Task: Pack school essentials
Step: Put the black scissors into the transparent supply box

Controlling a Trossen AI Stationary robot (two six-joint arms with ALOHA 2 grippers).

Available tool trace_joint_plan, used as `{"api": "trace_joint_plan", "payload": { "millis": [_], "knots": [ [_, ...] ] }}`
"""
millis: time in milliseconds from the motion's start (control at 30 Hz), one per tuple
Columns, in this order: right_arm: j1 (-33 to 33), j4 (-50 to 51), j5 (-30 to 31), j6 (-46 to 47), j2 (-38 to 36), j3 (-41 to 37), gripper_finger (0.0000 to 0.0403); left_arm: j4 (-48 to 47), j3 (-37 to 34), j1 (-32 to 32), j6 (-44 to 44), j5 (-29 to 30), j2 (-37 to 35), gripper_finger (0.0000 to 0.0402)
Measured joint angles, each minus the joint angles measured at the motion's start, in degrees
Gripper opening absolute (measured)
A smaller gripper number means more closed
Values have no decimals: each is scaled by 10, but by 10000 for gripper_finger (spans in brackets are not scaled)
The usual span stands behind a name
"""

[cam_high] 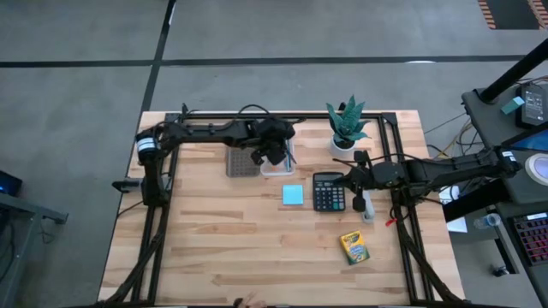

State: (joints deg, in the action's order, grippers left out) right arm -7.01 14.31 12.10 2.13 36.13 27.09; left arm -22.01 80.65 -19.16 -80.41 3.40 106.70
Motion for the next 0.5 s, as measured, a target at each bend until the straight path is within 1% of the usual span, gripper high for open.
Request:
{"api": "trace_joint_plan", "payload": {
  "millis": [67,167,233,500],
  "knots": [
    [0,0,0,-1,1,0,9,20,2,0,-23,5,9,28],
    [0,1,0,-1,4,0,9,28,-4,0,-92,27,13,29],
    [0,1,0,1,5,0,9,31,-5,0,-122,30,15,29],
    [0,0,0,9,8,-3,9,30,-15,0,-131,38,15,31]
  ]
}}
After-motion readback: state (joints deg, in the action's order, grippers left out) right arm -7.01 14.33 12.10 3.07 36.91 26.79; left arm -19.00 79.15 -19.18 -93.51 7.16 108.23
